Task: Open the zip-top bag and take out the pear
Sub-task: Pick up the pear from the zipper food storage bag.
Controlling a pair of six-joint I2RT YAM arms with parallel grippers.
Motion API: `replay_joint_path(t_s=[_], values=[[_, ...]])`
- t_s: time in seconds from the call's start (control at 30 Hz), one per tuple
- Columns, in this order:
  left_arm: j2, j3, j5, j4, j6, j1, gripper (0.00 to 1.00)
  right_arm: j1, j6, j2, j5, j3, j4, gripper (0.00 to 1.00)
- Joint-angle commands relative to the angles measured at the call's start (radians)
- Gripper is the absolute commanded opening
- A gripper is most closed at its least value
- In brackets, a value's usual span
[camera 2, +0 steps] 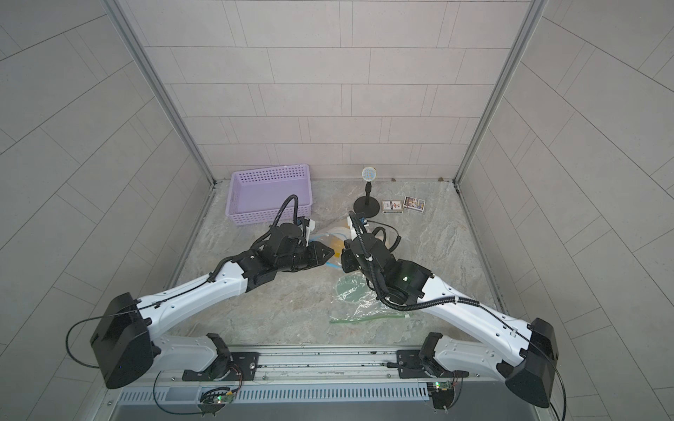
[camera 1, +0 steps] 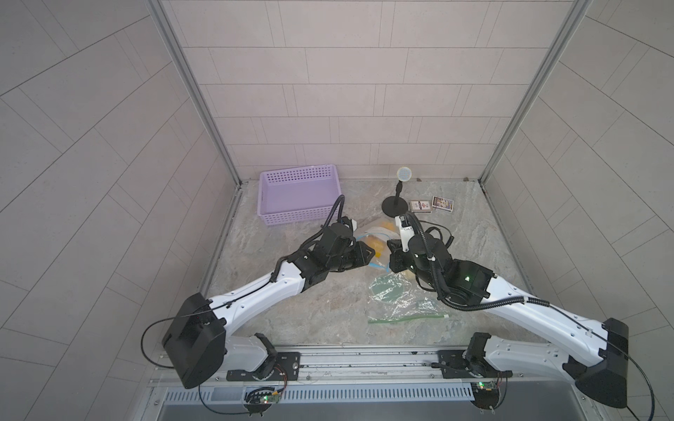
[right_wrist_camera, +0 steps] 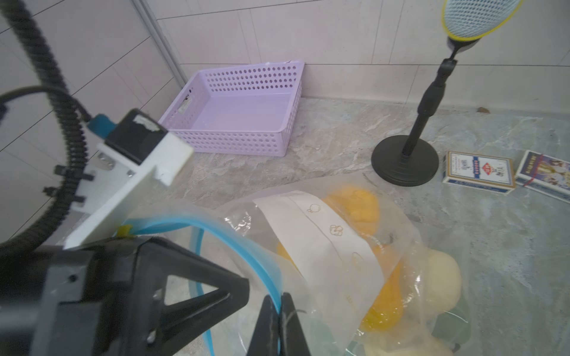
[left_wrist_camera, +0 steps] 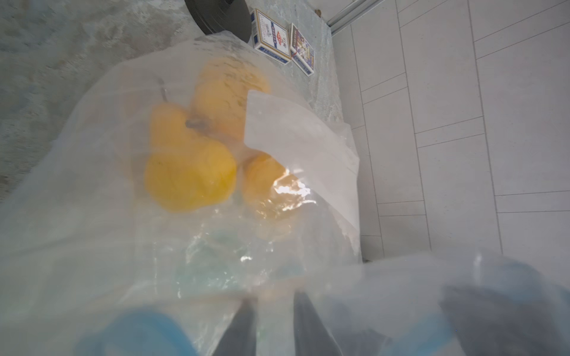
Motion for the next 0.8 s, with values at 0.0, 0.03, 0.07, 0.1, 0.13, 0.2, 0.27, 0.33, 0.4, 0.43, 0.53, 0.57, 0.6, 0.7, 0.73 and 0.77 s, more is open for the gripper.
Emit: replay_joint_path(t_s=[0.0, 0.03, 0.07, 0.1, 0.13, 0.2, 0.27, 0.33, 0.4, 0.43, 0.53, 0.57, 0.6, 0.7, 0.73, 0.77], values=[[0.013, 0.003, -0.092, 0.04, 0.042, 0.014, 0.26, 0.035, 0.027, -0.018, -0.041, -0.001, 0.034, 0.0], [0.017, -0.005, -0.109, 0.038, 0.049, 0.018, 0.27, 0.041, 0.031, -0.017, -0.058, -0.001, 0.038, 0.0], [0.023, -0.017, -0.113, 0.047, 0.051, 0.024, 0.28, 0.044, 0.036, -0.016, -0.081, -0.002, 0.046, 0.0], [0.028, -0.027, -0.115, 0.052, 0.054, 0.029, 0.29, 0.048, 0.043, -0.016, -0.099, -0.003, 0.052, 0.0], [0.035, -0.044, -0.118, 0.052, 0.055, 0.037, 0.3, 0.048, 0.052, -0.014, -0.124, -0.006, 0.062, 0.0], [0.048, -0.084, -0.108, 0.075, 0.05, 0.057, 0.3, 0.05, 0.074, -0.003, -0.178, -0.006, 0.08, 0.0], [0.063, -0.138, -0.083, 0.131, 0.048, 0.077, 0.33, 0.051, 0.098, 0.022, -0.251, 0.002, 0.093, 0.0], [0.059, -0.199, -0.086, 0.212, 0.035, 0.091, 0.35, 0.054, 0.133, 0.045, -0.299, 0.001, 0.099, 0.0], [0.045, -0.258, -0.085, 0.298, 0.013, 0.103, 0.4, 0.054, 0.157, 0.061, -0.333, 0.005, 0.096, 0.0], [0.043, -0.279, -0.084, 0.341, 0.008, 0.105, 0.41, 0.054, 0.157, 0.066, -0.338, 0.01, 0.087, 0.0], [0.052, -0.304, -0.055, 0.421, -0.006, 0.107, 0.46, 0.011, 0.146, 0.049, -0.339, 0.04, 0.018, 0.2], [0.057, -0.303, -0.035, 0.431, -0.01, 0.106, 0.47, -0.026, 0.148, 0.039, -0.363, 0.05, 0.0, 0.31], [0.067, -0.299, -0.023, 0.438, -0.009, 0.107, 0.47, -0.08, 0.157, 0.029, -0.392, 0.059, -0.02, 0.39], [0.091, -0.304, -0.024, 0.451, -0.014, 0.109, 0.5, -0.251, 0.153, 0.047, -0.481, 0.099, -0.097, 0.45], [0.099, -0.314, -0.026, 0.47, -0.016, 0.11, 0.51, -0.295, 0.137, 0.077, -0.51, 0.121, -0.123, 0.44], [0.106, -0.318, -0.025, 0.49, -0.019, 0.11, 0.53, -0.322, 0.116, 0.113, -0.539, 0.142, -0.137, 0.44]])
